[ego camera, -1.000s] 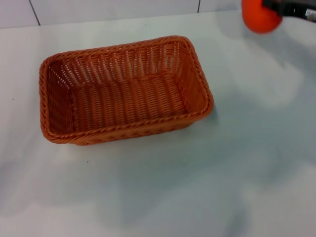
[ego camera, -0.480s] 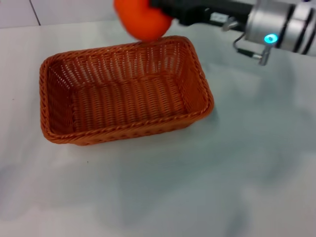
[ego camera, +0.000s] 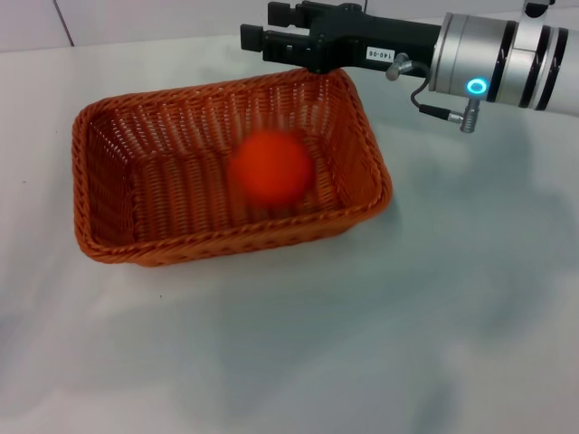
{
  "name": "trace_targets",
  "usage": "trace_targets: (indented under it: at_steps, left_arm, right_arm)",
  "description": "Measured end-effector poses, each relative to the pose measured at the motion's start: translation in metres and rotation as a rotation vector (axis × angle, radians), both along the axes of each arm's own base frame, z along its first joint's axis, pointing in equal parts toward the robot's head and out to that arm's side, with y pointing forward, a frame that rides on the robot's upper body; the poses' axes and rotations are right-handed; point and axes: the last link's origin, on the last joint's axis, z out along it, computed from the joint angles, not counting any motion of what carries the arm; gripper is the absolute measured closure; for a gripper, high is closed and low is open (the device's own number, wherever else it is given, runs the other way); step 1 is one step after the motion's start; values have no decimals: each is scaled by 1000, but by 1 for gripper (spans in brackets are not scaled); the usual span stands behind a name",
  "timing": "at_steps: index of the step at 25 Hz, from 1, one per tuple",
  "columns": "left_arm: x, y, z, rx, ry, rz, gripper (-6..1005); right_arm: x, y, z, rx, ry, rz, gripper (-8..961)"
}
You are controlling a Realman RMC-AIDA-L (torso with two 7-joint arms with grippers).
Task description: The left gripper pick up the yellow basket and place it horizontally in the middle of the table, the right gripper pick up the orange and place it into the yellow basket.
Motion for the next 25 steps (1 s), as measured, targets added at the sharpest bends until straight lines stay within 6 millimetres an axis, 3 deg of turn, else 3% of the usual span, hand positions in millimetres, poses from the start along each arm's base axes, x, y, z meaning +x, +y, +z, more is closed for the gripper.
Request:
trace_targets:
  at_steps: [6, 12, 25]
  left_arm:
    - [-2, -5, 3, 17, -9, -1, 279]
    - [-6, -17, 6, 76, -47, 0, 279]
    - [-15, -42, 6, 294, -77, 79, 278]
  right_arm:
    - [-1, -1, 3, 8, 30, 1, 246]
    - [7, -4, 20, 152, 171, 1, 199]
    - [84, -9, 62, 764, 259, -265, 205]
